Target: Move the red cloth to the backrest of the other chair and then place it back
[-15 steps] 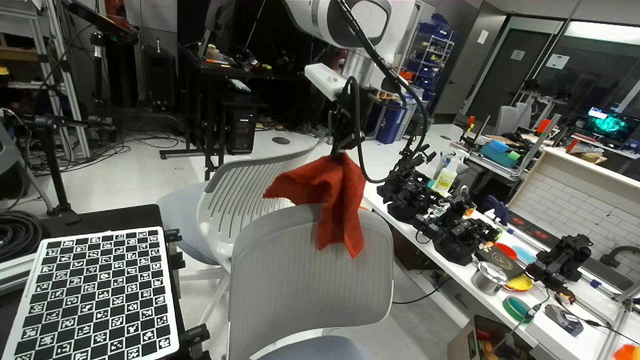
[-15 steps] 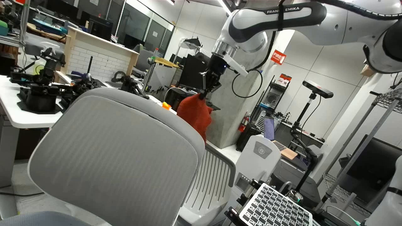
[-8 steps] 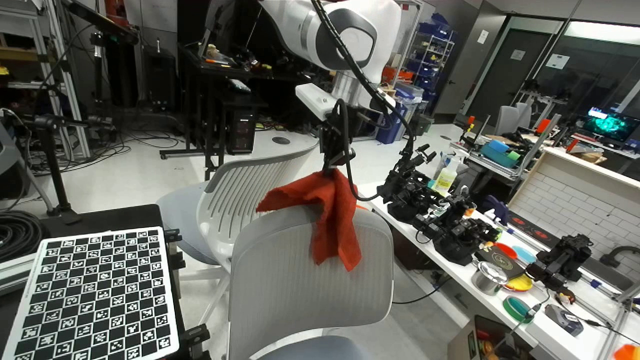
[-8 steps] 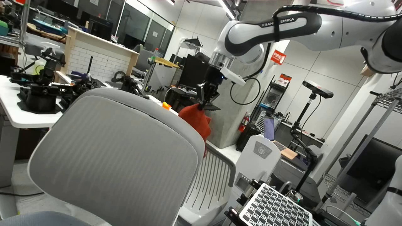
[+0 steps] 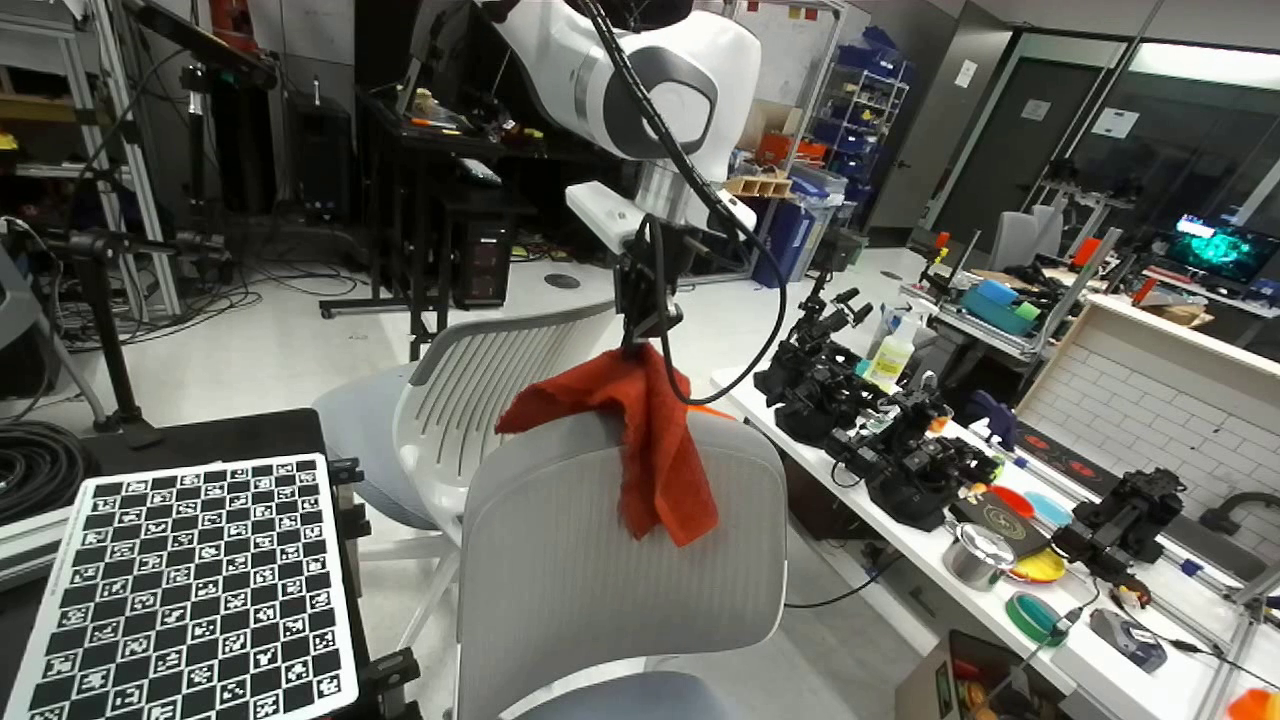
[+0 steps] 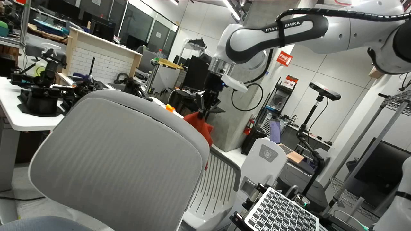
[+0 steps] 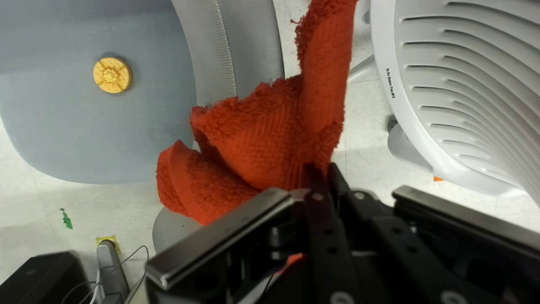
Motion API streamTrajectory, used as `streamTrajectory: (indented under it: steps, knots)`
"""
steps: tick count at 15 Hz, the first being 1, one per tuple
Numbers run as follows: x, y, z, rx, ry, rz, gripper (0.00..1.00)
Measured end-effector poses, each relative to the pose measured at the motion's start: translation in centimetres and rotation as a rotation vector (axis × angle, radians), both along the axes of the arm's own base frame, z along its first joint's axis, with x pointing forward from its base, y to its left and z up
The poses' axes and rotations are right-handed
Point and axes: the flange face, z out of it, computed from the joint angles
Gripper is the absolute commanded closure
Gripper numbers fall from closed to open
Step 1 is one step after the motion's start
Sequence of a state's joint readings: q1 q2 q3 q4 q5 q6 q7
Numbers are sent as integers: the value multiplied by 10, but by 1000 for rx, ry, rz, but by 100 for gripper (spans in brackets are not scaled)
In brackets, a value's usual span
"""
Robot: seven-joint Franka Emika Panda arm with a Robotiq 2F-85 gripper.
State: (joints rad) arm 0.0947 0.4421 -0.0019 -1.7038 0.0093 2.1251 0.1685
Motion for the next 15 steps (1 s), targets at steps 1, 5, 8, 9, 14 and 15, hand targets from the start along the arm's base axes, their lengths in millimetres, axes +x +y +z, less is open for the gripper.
streamTrajectory:
  steps: [1, 5, 8, 9, 14, 15]
  knots:
    - [-1, 1, -1, -2, 1, 2, 70]
    - [0, -1, 4, -1, -22, 0, 67]
    - [-1, -7, 21, 1, -46, -2, 57]
    - [-2, -8, 23, 1, -47, -2, 57]
    - [-5, -8, 20, 0, -40, -2, 57]
    - [-5, -8, 20, 0, -39, -2, 57]
